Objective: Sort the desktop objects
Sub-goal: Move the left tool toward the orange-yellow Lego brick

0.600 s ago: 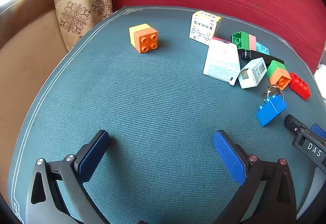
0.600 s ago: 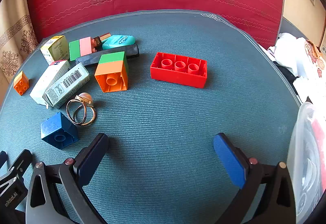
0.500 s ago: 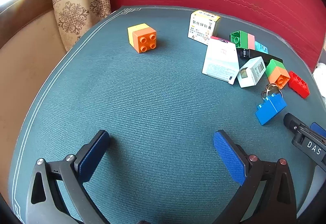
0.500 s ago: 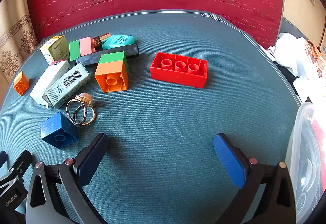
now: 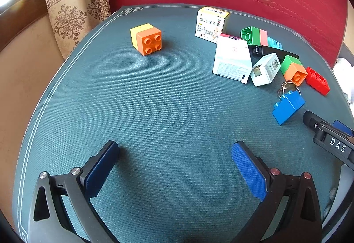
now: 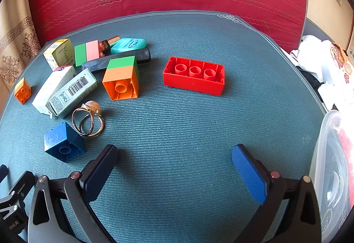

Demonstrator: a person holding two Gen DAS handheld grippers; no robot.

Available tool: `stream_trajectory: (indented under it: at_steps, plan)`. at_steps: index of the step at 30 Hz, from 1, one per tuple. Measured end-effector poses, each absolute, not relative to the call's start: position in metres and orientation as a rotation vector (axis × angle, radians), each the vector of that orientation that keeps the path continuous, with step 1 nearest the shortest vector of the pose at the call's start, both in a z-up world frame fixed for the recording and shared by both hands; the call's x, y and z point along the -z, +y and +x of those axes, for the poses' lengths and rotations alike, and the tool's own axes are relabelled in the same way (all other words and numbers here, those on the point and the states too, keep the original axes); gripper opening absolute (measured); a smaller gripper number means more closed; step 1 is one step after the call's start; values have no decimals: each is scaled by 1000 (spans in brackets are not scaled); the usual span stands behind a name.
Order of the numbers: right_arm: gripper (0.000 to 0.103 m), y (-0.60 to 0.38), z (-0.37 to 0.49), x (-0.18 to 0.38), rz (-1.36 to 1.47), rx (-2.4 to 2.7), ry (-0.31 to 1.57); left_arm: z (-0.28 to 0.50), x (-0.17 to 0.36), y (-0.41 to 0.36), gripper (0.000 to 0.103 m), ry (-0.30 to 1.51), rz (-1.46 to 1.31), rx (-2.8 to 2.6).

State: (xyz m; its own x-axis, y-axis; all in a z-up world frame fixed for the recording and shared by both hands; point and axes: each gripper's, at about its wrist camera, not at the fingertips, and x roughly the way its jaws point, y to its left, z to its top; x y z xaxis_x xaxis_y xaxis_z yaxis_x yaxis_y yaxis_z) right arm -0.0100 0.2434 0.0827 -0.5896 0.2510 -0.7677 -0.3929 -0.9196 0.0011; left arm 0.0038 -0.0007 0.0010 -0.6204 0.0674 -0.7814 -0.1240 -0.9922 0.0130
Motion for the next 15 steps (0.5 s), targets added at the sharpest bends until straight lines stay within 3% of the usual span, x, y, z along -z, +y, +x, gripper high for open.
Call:
stream_trajectory:
  at_steps: [15]
  plan:
    - [103, 253, -9, -82, -1225, -2570, 213, 5, -3, -4, 103, 94, -1327, -2723]
